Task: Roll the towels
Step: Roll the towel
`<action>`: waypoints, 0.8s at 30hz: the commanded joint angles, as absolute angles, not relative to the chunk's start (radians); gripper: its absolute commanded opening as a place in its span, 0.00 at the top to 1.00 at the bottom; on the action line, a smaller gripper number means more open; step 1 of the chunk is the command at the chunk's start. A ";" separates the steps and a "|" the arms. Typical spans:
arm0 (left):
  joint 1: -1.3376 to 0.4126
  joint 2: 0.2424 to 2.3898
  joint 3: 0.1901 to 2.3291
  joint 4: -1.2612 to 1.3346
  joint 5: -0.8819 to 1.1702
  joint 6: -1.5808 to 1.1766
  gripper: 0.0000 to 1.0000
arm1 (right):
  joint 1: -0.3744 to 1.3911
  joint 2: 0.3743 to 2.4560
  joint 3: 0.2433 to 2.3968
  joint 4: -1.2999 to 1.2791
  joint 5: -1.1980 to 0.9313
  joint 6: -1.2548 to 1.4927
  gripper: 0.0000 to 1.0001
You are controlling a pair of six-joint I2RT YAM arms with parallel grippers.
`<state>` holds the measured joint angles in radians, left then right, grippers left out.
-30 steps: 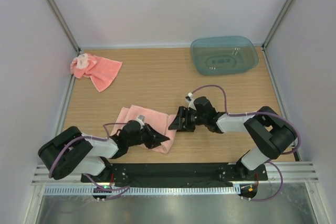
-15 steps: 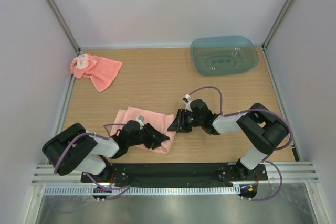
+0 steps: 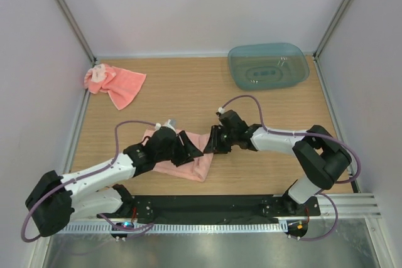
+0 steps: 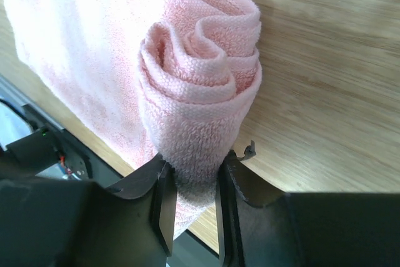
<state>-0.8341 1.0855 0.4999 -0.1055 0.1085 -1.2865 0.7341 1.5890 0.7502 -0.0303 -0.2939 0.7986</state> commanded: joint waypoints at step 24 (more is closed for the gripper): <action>-1.312 1.523 0.967 -0.532 -0.430 -0.943 0.37 | 0.808 1.595 0.954 -0.356 -0.120 0.733 0.73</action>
<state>-1.2949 1.5257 0.9764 -0.5575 -0.3977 -0.9199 0.8036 1.5909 0.9207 -0.3481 -0.1421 0.7418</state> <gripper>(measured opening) 0.627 0.319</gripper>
